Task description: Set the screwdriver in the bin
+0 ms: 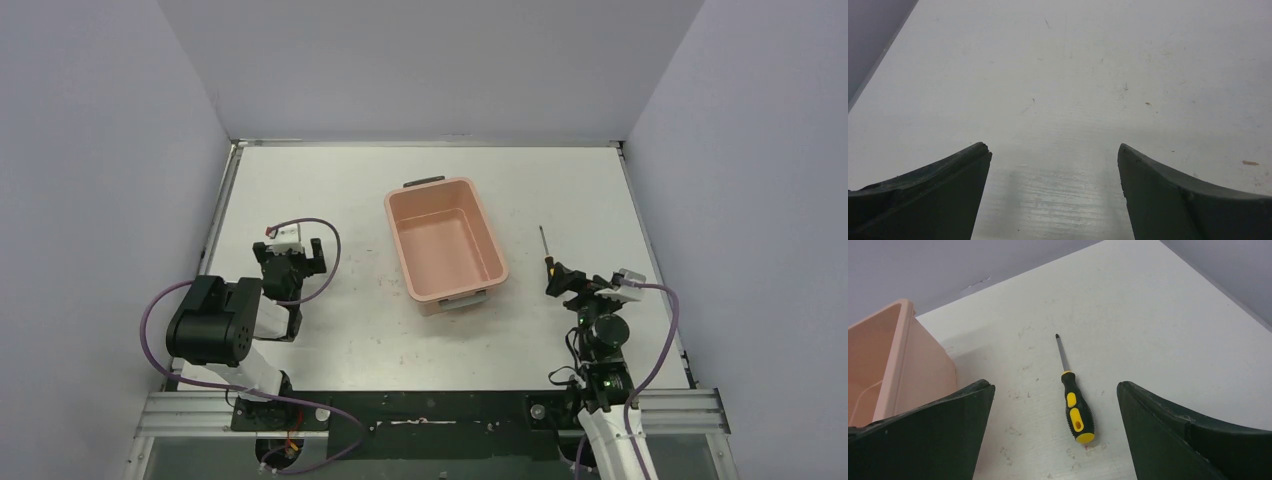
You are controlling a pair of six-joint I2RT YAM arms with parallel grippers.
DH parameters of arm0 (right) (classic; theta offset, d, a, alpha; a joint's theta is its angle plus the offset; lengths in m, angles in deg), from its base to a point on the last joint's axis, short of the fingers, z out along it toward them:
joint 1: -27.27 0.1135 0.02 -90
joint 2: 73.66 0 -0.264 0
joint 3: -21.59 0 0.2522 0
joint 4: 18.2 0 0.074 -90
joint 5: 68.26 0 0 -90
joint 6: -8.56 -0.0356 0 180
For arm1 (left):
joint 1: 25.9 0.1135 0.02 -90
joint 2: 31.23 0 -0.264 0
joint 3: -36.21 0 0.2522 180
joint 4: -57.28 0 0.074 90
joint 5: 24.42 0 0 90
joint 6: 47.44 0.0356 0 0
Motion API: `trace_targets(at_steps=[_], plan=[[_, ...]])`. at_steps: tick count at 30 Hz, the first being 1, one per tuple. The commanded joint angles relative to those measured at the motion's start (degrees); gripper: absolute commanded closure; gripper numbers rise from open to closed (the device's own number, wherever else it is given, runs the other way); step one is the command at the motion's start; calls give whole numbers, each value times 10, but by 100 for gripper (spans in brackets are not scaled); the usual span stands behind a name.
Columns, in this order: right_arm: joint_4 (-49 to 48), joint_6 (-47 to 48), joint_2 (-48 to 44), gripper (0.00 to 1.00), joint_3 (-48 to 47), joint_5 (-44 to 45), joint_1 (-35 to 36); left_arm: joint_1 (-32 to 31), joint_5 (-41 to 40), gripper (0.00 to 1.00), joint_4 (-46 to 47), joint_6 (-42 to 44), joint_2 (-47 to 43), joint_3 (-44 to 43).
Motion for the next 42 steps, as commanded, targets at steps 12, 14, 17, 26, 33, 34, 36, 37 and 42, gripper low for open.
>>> trace_targets(at_steps=[12,14,17,26,33,34,36,37,42], plan=[[48,45,132,0,-172,-40,1,3,1,3,16,-1,-4,-10],[106,49,226,0,-242,-29,1,2,1,3,17,-1,-5,-10],[230,50,399,0,-376,15,0,3,2,3,17,-2,-4,-10],[362,110,738,0,-570,-35,-6,2,1,3,17,-2,-4,-10],[346,114,860,13,-567,-46,-9,2,1,3,17,-2,-4,-10],[343,112,869,17,-561,-43,-9,2,1,3,17,-2,-4,-10],[330,109,877,27,-544,-38,-9,2,1,3,18,-2,-4,-10],[326,109,879,35,-537,-34,-9,2,1,3,18,-2,-4,-10],[336,114,870,98,-531,-17,-9,2,1,3,17,-2,-4,-10]])
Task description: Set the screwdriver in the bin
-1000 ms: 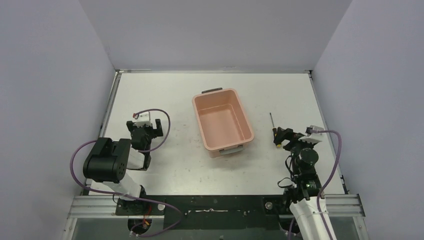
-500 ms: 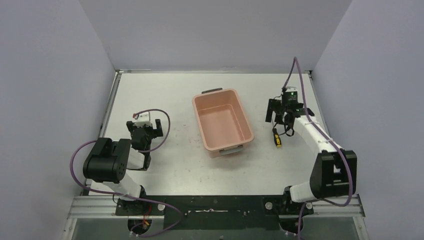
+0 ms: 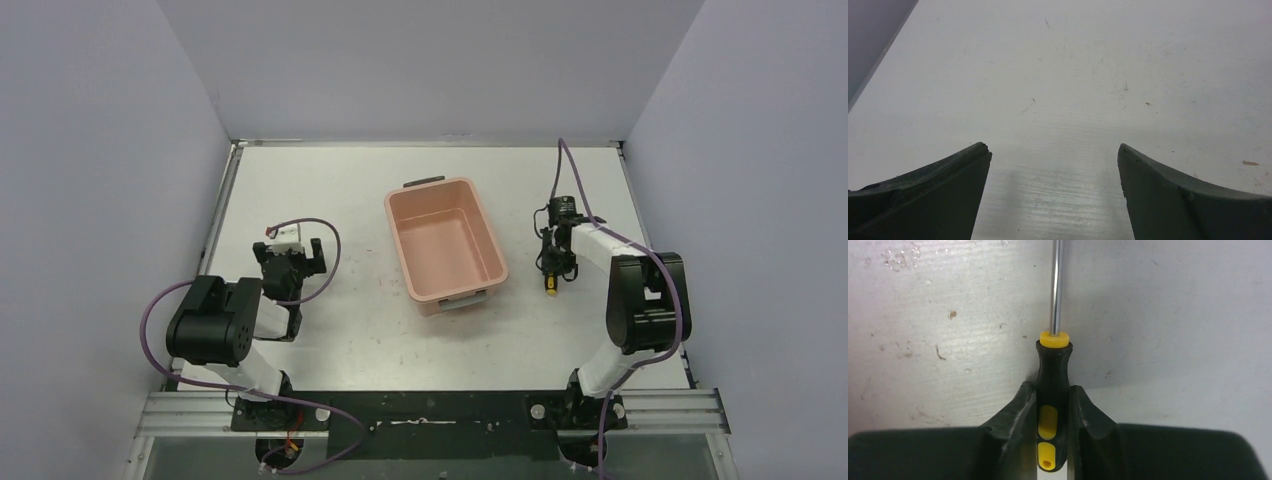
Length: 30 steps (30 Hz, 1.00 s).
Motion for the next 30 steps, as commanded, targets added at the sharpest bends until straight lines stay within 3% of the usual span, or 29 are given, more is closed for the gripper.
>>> trace_targets(at_steps=[1,10,16,23,30], plan=[[14,5,-26,100,0,33,-3,2,1,3,18,-1,-4,-10],[134,-5,-141,100,-128,43,20,2,1,3,17,-1,-4,-10],[206,-56,-156,100,-259,68,128,2,1,3,17,-2,-4,-10],[135,-98,-117,100,-340,71,343,2,1,3,17,-2,-4,-10],[99,-108,-25,100,-316,55,389,2,1,3,17,-2,-4,-10]])
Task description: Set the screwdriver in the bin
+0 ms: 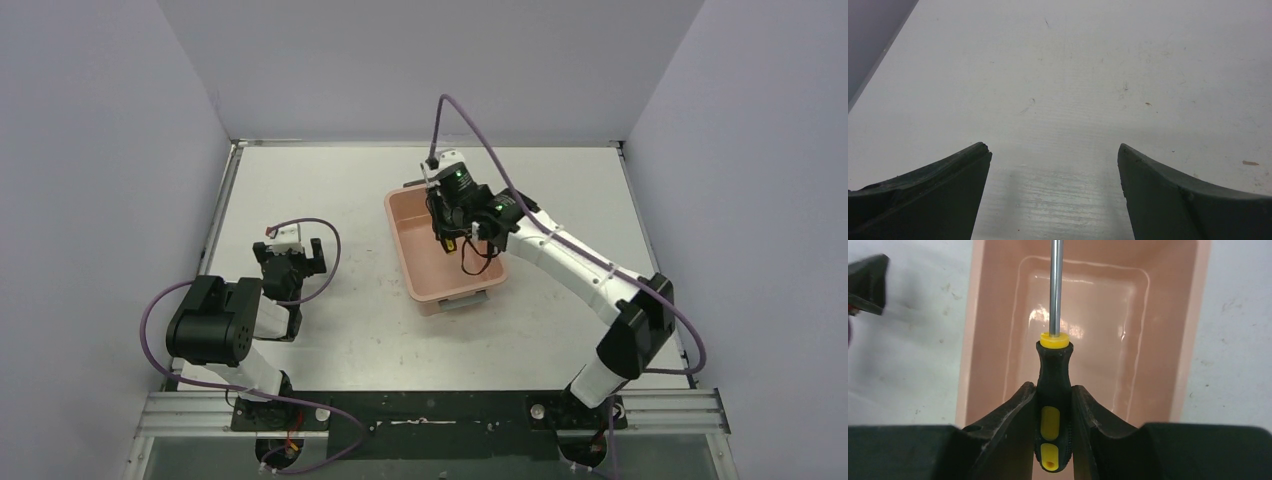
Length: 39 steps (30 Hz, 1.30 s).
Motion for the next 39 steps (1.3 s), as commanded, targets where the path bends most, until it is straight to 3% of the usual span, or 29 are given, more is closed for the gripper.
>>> trace_targets(at_steps=[1,9,18,21,25,32,34,39], plan=[[-34,-21,49,100,21,4,-1,2,1,3,17,-2,-4,-10],[-88,-43,115,100,112,-21,6,2,0,3,17,-2,-4,-10],[-114,-49,201,99,126,-8,5,2,1,3,17,-2,-4,-10],[-113,-52,208,85,121,-1,5,2,1,3,17,-2,-4,-10],[-89,-53,193,44,104,11,7,3,1,3,18,-2,-4,-10],[-37,-26,115,5,36,43,14,2,1,3,17,-2,-4,-10],[-26,-16,85,0,17,55,14,2,1,3,17,-2,-4,-10],[-29,10,6,0,-4,94,10,2,1,3,17,-2,-4,-10]])
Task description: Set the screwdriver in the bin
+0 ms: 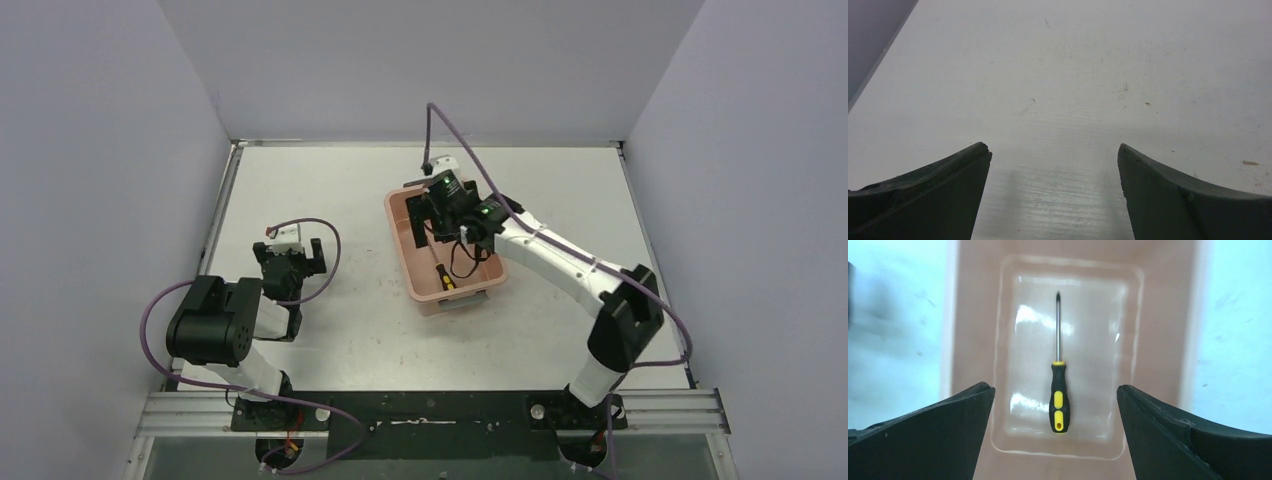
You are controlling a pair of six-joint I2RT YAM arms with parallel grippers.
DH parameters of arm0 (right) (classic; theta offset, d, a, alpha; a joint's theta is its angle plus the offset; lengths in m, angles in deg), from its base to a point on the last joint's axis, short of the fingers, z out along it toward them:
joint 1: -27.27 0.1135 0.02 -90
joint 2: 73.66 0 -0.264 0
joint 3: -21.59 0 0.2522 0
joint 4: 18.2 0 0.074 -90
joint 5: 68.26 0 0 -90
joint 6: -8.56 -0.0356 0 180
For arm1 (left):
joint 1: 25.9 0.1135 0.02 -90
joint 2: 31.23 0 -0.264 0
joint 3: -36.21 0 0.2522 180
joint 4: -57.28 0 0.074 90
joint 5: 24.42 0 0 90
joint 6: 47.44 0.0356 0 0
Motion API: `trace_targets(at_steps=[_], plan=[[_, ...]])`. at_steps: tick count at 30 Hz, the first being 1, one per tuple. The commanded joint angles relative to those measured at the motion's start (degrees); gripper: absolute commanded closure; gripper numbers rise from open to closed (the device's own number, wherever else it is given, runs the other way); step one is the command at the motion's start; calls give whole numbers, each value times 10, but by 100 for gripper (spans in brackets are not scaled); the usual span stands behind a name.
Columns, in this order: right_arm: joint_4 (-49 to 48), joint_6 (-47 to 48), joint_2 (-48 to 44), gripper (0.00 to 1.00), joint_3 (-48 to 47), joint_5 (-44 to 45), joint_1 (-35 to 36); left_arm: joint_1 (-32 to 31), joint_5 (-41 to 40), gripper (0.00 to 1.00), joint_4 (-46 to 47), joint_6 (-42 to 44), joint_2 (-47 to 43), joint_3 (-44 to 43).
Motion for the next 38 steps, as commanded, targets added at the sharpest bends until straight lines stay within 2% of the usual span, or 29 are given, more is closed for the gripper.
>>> trace_targets(at_steps=[1,6,13,15,20,25,29,32,38], plan=[[-7,34,-95,0,-30,69,-3,2,1,3,18,-1,-4,-10],[-66,46,-186,0,47,96,-72,2,1,3,17,-2,-5,-10],[-211,71,-314,0,241,68,-229,2,0,3,17,-2,-4,-10],[-261,90,-342,0,305,47,-273,2,0,3,18,-1,-4,-10],[-454,144,-392,0,500,5,-355,2,1,3,17,-1,-4,-10],[-640,160,-410,0,661,-11,-394,3,0,3,17,-1,-4,-10],[-751,153,-412,0,743,4,-400,2,0,3,17,-1,-4,-10],[-793,148,-409,0,772,2,-401,2,0,3,17,-1,-4,-10],[-817,133,-411,0,792,-11,-401,2,-1,3,18,-1,-5,-9]])
